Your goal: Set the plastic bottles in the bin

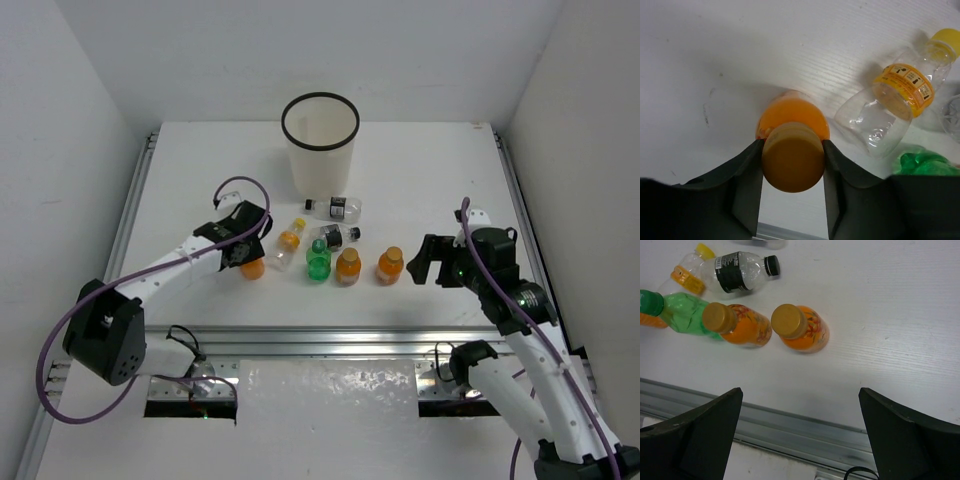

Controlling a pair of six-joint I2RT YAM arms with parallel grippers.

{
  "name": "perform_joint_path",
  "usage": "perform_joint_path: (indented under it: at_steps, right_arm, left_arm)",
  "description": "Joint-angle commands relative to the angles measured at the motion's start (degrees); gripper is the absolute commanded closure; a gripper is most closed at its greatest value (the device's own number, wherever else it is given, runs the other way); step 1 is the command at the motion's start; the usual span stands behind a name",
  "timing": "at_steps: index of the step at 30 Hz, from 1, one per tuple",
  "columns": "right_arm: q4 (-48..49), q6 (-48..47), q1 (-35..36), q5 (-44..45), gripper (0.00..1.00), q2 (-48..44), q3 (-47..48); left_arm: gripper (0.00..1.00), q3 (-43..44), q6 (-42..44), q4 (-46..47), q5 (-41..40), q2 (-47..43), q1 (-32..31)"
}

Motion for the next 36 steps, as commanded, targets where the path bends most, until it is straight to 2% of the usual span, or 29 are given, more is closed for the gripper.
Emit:
perform_joint_path:
  at_steps: [1,3,4,9,11,12,13,16,19,20,21,23,25,26,28,30,31,32,34,35,36]
  right_arm:
    - [2.87,0.28,-0.24,-1.19,0.01,0.73,0.58]
    - [3.83,0.28,-0.24,-1.28,0.01,0.82,0.32]
    - [4.27,0.11,-0.24,-3.02,0.01,1.0,0.23]
    - [13.65,-1.14,-0.24,-19.28,0.01,3.45,-0.65]
    - [15.61,0.27,-0.15,-20.35,0.01,4.77,0.05]
    - [15.7,0.45,-0.24,-20.09,0.01,5.21,0.4]
    - [15.7,0.54,-0.15,-19.65,0.01,5.56,0.5]
    - [16.32,1.86,-0.15,-16.41,0.01,5.75,-0.38]
    - [15.88,3.17,-0.15,-10.26,0.01,5.04,-2.31]
    - [15.1,3.44,-0.24,-8.68,0.01,5.04,-2.66]
    - [14.39,3.27,-0.24,-5.96,0.01,5.56,-2.84]
    - [12.12,2.57,-0.24,-4.45,0.01,6.62,-2.06]
    - [10.87,2.13,-0.15,-3.22,0.01,7.94,-2.05]
    - [10.78,2.04,-0.24,-3.21,0.01,8.2,-2.31]
    - [11.13,1.86,-0.24,-3.74,0.01,8.03,-3.02]
    - [10.61,1.69,-0.15,-3.91,0.01,8.47,-3.63]
    - [10.43,1.6,-0.15,-3.91,0.01,8.73,-3.81]
    - [10.34,1.25,-0.24,-4.0,0.01,8.91,-4.25]
    - [10.43,0.63,-0.15,-3.74,0.01,9.78,-4.6]
    - [10.52,0.37,-0.24,-4.17,0.01,10.14,-4.51]
    - [10.6,0.19,-0.24,-4.53,0.01,10.66,-4.43]
  left_arm:
    - [0.75,0.98,0.07,-1.14,-0.63,-0.61,0.35]
    - [0.89,1.77,0.33,-2.72,-0.8,-2.45,0.26]
    - [1.0,2.9,0.51,-3.68,-0.8,-3.33,0.26]
    - [1.0,7.74,4.54,-9.14,-1.5,-13.68,-0.53]
    - [1.0,12.56,7.09,-8.18,-1.51,-16.42,-0.53]
    - [1.0,14.5,11.45,-6.61,0.06,-16.43,-0.53]
    - [1.0,19.47,12.89,-4.85,1.82,-15.74,-0.53]
    - [1.0,30.81,16.77,-1.52,6.66,-7.86,-0.53]
    - [1.0,40.68,18.18,2.29,6.59,-2.48,-0.35]
    - [1.0,44.01,18.26,2.37,6.67,2.24,-0.35]
    - [1.0,50.22,19.57,2.2,6.67,4.9,-0.35]
    - [1.0,56.76,20.19,1.84,5.43,12.78,0.0]
    - [1.0,68.34,23.26,2.19,7.01,20.6,1.05]
    - [1.0,68.39,23.88,2.2,7.28,22.83,1.32]
    - [1.0,75.93,24.33,2.2,8.85,29.58,2.89]
    - [0.95,83.66,24.24,-0.07,11.83,34.08,4.73]
    - [0.88,85.69,24.24,-0.7,13.51,37.76,5.27]
    - [0.68,87.88,23.63,-1.23,14.65,39.01,5.8]
    - [0.48,87.47,23.19,-1.06,17.91,40.08,6.41]
    - [0.34,85.9,22.66,-0.18,18.27,39.82,6.42]
    - [0.3,84.58,22.49,0.78,19.49,39.21,6.42]
